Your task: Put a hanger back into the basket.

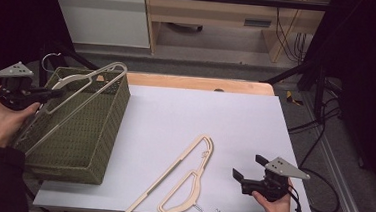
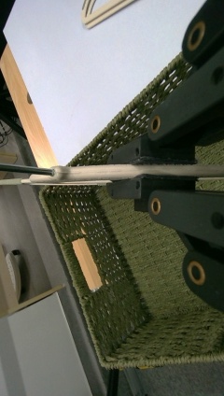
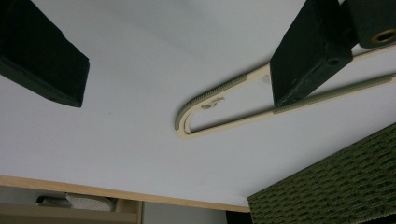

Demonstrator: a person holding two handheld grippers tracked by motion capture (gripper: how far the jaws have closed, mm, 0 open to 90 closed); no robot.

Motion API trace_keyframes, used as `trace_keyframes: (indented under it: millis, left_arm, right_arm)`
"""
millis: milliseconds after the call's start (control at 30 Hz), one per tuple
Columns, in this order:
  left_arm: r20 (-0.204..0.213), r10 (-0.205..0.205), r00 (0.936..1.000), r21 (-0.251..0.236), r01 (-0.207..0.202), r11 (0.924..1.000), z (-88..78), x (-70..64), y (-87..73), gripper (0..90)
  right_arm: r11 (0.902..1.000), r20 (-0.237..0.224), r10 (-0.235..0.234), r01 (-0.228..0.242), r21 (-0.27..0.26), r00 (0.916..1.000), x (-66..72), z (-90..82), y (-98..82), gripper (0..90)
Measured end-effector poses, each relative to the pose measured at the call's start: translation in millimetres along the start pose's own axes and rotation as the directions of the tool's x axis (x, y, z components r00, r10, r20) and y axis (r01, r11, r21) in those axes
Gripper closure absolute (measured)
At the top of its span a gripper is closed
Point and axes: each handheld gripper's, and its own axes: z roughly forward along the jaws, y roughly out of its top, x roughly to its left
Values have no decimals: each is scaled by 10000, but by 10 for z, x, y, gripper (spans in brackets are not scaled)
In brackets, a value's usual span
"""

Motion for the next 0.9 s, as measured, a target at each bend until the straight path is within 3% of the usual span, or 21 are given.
trace_keyframes:
  millis: [333,367,467,667,900]
  left_arm:
    - [-211,-28,9998,463,38,9989,101,73,-1,853]
    - [-89,-234,9997,429,237,9988,99,105,-25,853]
    - [-55,-311,9995,541,313,9980,104,125,-66,853]
    - [21,-485,9988,870,481,9951,136,166,-238,853]
    - [-44,-874,9962,1375,872,9867,348,187,-446,851]
  right_arm:
    - [10000,-7,38,-38,-7,10000,-1,-6,0,54]
    - [10000,-21,23,-23,-6,10000,-2,-4,-1,54]
    - [10000,-34,35,-35,-8,10000,-1,-4,-1,54]
    - [10000,-47,-20,21,41,10000,-2,-2,-3,53]
    - [10000,-41,-16,16,61,10000,5,15,-9,53]
